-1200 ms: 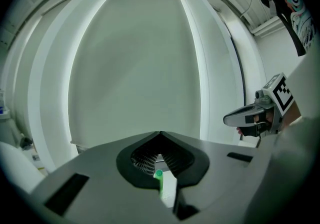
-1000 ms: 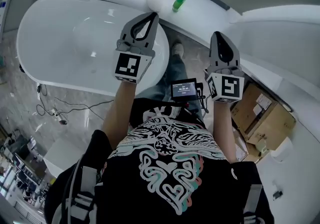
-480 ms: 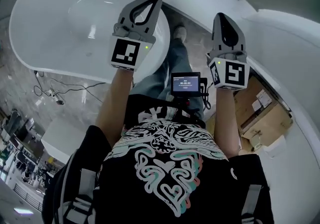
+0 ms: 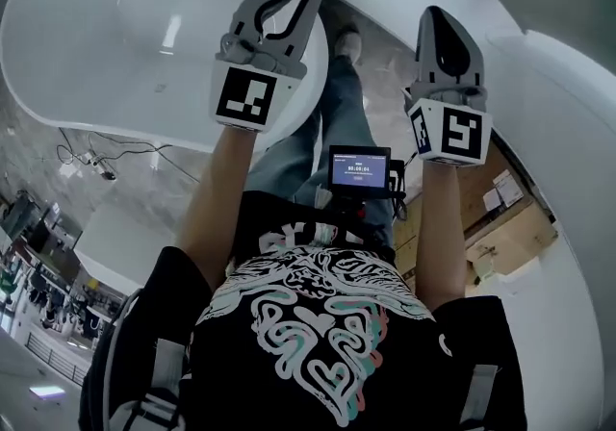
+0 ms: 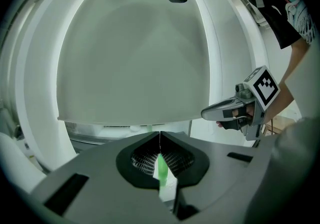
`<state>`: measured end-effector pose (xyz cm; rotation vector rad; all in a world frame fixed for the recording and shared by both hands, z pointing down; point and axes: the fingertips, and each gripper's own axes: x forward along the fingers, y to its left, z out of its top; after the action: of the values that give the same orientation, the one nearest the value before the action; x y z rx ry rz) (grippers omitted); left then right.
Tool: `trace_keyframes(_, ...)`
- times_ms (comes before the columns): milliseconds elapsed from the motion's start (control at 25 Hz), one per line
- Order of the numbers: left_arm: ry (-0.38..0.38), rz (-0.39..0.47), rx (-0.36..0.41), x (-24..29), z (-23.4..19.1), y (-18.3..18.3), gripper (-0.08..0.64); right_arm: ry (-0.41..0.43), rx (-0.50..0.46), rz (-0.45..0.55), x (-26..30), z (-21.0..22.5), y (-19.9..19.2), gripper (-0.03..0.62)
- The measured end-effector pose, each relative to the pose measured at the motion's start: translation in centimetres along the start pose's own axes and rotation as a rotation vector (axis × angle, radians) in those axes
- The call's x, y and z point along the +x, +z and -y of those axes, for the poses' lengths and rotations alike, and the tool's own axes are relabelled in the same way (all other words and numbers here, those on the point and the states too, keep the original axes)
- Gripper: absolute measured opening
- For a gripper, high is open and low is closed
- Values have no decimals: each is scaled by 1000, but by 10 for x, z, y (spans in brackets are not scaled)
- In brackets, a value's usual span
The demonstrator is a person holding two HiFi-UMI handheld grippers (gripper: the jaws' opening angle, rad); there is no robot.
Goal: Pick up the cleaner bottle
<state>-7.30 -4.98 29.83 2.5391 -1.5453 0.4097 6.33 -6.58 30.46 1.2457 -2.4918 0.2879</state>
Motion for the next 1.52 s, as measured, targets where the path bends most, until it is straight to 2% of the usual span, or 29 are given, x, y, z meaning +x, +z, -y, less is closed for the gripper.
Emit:
trace_keyframes(120,7,-34,-13,6,-3,-20,17,1,2,-14,9,2,-14,28)
trace_keyframes(440,0,-59,-32,20,-7,-54,18,-1,7,-36,26,4,-39,28)
trace_keyframes(680,-17,-84,-13,33,-1,-67,17,-6,14,-41,34,12,-52,28)
trace_keyframes(880,-22,-149,-29,41,1,-86,18,-12,10,-49,43,18,-62,28)
trace_keyframes(1280,-11,-226,-34,60,-6,-131,18,-21,20,-78,61,27,-89,28)
trace_keyframes(1520,-9,-276,-47,65,-6,-164,18,2,10,-98,75,23,-112,28)
